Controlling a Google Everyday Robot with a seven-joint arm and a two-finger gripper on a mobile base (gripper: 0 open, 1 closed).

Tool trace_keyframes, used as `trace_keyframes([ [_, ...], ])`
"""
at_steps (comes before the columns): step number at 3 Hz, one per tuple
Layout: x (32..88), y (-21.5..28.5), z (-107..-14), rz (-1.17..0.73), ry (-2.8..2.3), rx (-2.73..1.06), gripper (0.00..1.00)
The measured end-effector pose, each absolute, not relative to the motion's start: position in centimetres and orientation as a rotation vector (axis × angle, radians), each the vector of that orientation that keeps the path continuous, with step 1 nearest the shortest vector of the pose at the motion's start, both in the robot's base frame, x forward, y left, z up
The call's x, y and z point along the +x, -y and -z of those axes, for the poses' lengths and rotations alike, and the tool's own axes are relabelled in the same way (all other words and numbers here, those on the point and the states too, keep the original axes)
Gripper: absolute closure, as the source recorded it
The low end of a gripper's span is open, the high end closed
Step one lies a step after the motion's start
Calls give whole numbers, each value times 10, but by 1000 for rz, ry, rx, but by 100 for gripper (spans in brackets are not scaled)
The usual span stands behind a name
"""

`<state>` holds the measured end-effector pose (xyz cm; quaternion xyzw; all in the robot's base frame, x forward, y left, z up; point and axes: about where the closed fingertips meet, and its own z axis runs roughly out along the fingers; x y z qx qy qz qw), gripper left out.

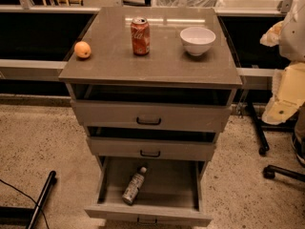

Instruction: Pick blue plastic bottle from bottom drawer and place on counter

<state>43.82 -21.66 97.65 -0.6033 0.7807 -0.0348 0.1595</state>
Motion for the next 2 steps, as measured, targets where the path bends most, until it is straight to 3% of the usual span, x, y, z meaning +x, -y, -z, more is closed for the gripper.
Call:
trace_keyframes([
  [1, 438, 217, -977, 99, -2231, -1724, 0],
  [2, 434, 191, -946, -43, -2201, -1790, 0],
])
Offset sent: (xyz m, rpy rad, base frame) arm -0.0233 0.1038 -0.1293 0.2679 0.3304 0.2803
